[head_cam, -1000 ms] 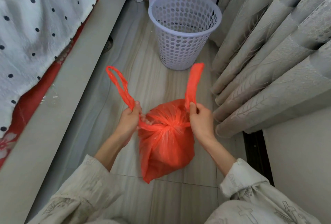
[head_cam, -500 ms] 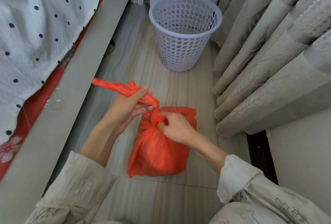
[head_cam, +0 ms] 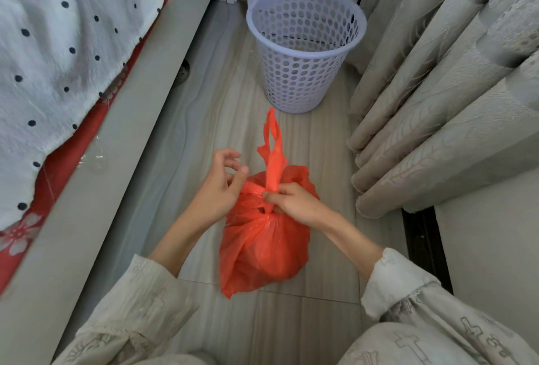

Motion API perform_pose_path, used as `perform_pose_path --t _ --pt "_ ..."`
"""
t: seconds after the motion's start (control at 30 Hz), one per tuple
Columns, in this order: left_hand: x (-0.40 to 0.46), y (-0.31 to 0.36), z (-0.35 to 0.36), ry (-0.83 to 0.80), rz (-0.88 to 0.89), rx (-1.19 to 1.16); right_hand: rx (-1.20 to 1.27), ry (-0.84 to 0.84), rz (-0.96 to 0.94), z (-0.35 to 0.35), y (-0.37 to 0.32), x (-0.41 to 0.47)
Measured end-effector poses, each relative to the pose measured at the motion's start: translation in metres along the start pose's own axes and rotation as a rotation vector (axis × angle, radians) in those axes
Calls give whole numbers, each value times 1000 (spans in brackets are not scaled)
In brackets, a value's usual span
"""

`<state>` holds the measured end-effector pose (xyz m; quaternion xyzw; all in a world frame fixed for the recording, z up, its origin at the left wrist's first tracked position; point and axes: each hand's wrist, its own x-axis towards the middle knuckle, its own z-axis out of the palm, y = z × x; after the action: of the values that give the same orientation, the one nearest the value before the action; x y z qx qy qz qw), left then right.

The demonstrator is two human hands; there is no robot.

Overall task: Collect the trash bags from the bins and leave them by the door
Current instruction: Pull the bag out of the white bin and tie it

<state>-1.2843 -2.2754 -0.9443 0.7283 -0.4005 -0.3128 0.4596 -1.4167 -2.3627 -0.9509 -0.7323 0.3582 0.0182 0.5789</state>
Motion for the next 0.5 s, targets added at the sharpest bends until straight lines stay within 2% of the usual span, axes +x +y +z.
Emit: perform_pose_path --t 0.1,0.2,0.27,0.33,0.4,0.5 --pt "-11 -11 -1 -160 68 238 100 38 18 -6 3 -3" --pt "-16 -15 -3 -350 147 473 85 107 7 -4 9 1" --pt "-16 -14 -1 -355 134 584 86 138 -2 -4 11 2" --pt "-12 -11 -2 -284 131 693 84 167 -19 -6 14 3" --pt "-10 -6 -3 -256 171 656 10 196 -34 -10 17 7" --pt "-11 5 -5 -273 104 406 -100 244 -8 -16 22 14"
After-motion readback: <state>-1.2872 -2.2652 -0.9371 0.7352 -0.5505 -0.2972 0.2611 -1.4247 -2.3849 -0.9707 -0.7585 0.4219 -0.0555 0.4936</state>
